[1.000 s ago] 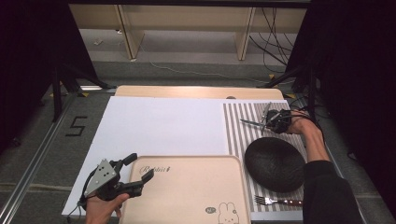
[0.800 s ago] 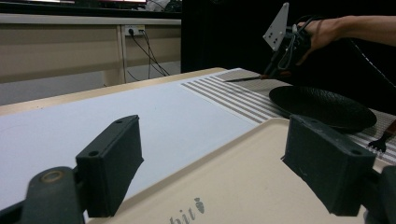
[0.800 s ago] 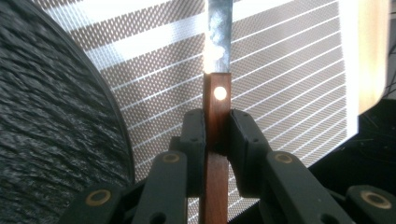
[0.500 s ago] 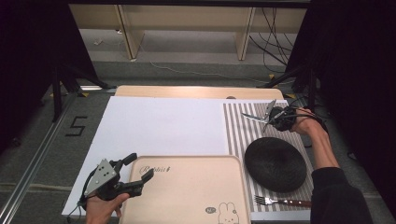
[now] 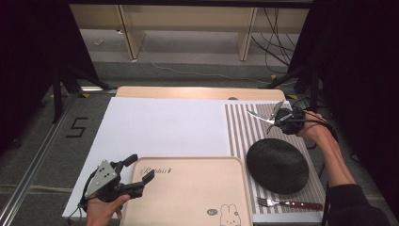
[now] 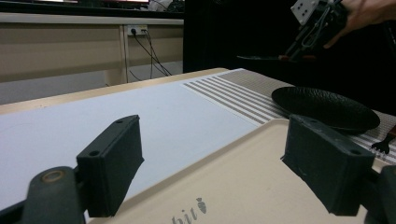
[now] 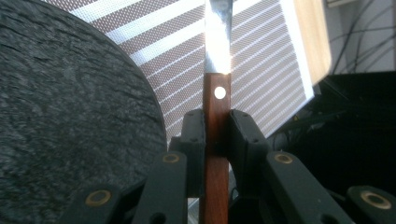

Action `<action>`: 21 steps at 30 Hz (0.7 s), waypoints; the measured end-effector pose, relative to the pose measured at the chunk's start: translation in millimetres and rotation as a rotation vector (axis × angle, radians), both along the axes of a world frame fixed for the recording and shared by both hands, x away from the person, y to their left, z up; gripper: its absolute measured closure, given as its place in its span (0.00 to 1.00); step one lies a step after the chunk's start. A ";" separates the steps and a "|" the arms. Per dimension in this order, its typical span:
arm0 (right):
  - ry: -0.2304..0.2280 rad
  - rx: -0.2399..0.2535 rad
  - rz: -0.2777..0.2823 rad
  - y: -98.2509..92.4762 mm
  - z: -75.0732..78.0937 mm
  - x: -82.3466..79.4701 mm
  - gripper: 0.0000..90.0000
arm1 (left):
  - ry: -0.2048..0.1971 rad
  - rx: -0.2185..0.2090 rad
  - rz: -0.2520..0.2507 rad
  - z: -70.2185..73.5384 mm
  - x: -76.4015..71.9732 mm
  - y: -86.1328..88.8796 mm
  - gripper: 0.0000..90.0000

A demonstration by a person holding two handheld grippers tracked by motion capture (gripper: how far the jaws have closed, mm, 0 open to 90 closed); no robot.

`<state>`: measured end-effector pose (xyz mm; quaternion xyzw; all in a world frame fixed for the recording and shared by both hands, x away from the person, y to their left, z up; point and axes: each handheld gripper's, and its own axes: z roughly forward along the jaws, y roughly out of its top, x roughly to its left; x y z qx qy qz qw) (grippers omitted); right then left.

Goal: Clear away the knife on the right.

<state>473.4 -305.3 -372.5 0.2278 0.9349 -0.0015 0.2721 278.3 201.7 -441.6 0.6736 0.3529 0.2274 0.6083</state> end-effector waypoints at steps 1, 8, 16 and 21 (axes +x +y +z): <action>-0.004 0.006 -0.006 -0.5 2.0 -3.4 0.86 | 0.000 0.002 -0.001 0.1 0.0 -0.2 0.21; -0.044 0.075 -0.052 -1.9 13.3 -30.6 0.86 | -0.001 -0.001 -0.001 -0.1 0.5 -0.7 0.21; -0.050 0.128 -0.047 8.5 19.4 -60.4 0.86 | -0.002 0.002 0.002 0.1 0.6 -0.5 0.21; -0.033 0.157 -0.031 17.6 21.5 -74.9 0.86 | -0.001 0.003 0.004 0.2 0.5 -0.2 0.21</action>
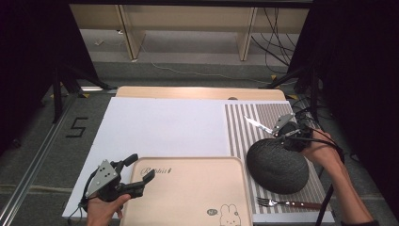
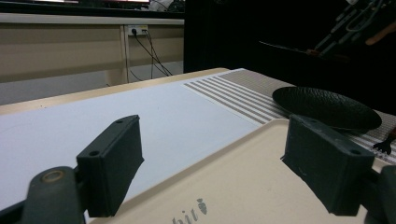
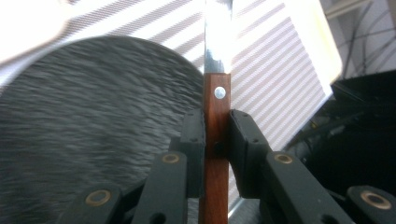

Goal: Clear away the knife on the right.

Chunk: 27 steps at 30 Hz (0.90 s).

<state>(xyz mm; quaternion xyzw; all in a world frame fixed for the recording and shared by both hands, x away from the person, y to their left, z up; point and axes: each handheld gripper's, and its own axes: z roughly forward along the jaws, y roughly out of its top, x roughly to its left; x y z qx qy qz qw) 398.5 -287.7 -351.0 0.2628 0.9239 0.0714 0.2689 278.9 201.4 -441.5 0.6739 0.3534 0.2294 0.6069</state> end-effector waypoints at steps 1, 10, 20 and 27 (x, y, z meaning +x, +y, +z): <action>0.005 0.005 0.005 1.8 0.5 -2.6 0.86 | -0.001 -0.001 0.000 0.1 -0.1 0.0 0.21; 0.033 0.030 0.077 18.1 -2.8 -23.4 0.86 | -0.003 -0.002 0.000 0.3 -0.3 0.0 0.21; 0.076 0.040 0.125 36.9 -5.7 -40.7 0.86 | -0.004 -0.002 0.000 0.4 -0.6 -0.1 0.21; 0.115 0.023 0.181 47.4 -13.9 -46.2 0.86 | -0.004 -0.003 0.001 0.4 -0.6 0.0 0.21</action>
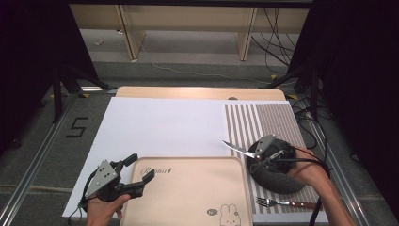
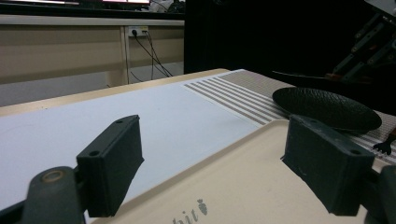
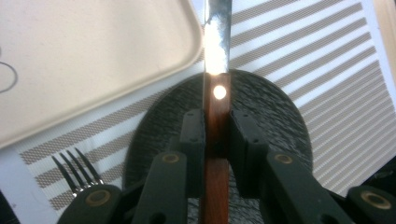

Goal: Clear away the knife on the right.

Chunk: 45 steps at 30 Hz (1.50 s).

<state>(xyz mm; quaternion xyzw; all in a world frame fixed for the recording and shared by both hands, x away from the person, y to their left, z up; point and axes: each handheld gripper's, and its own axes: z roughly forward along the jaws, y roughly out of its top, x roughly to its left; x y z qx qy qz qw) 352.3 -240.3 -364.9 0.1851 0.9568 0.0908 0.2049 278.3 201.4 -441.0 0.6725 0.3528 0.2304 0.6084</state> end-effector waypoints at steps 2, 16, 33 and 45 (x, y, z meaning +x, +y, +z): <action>0.002 0.000 0.010 2.6 -1.6 -1.3 0.86 | 0.000 0.001 0.000 0.0 -0.1 0.0 0.21; 0.069 0.036 0.034 18.6 -12.6 -8.8 0.86 | -0.002 0.001 0.001 0.2 -0.1 0.3 0.21; 0.117 0.044 0.055 36.4 -24.6 -23.4 0.86 | -0.005 0.003 0.001 0.5 -0.4 0.6 0.21; 0.155 0.038 0.089 55.8 -34.3 -33.6 0.86 | -0.007 -0.001 0.001 1.1 -1.1 0.4 0.21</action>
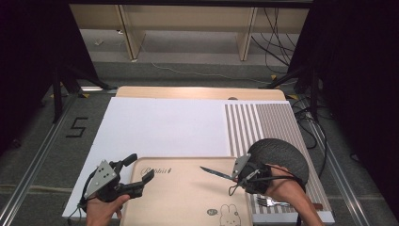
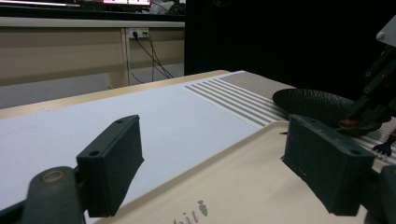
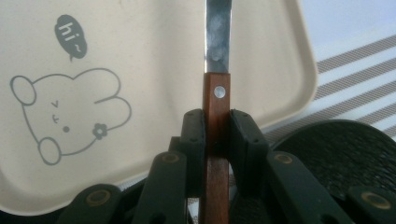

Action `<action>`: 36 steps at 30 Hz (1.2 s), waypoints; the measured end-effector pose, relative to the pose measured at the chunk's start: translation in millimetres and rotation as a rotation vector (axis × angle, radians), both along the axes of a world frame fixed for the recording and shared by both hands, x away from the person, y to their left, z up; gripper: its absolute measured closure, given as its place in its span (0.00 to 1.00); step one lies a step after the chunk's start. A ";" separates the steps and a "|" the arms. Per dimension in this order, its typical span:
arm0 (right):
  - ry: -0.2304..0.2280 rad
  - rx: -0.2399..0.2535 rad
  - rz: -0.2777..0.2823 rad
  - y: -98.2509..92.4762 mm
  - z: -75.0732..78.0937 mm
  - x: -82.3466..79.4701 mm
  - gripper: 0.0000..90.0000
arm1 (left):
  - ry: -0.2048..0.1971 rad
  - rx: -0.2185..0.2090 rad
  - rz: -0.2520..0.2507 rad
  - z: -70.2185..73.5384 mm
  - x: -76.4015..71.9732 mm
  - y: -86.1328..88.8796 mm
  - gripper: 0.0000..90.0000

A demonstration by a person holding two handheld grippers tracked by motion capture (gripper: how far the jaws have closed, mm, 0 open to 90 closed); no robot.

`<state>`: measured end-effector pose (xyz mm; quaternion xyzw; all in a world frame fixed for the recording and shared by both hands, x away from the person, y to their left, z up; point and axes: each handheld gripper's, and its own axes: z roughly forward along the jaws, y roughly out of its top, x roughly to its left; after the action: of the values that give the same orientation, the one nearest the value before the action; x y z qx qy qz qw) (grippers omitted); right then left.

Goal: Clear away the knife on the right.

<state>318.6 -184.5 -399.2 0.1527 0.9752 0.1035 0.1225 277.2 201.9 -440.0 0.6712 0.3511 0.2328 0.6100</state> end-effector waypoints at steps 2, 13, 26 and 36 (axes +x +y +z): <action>0.005 -0.005 0.008 3.1 -2.4 -1.0 0.86 | -0.001 0.001 0.000 0.1 -0.1 0.0 0.21; 0.017 -0.025 0.051 17.5 -12.9 -6.2 0.86 | 0.000 0.000 0.000 -0.1 -0.4 -0.4 0.21; 0.036 -0.055 0.089 33.1 -22.9 -11.7 0.86 | -0.001 -0.001 -0.001 0.1 -0.7 -1.0 0.21; 0.062 -0.046 0.067 39.0 -31.6 -16.2 0.86 | -0.002 -0.001 0.000 0.2 -1.0 -0.9 0.21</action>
<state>302.4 -145.5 -430.8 0.1202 0.9852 0.0803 0.0923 276.1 201.0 -439.8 0.6707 0.3505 0.2331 0.6107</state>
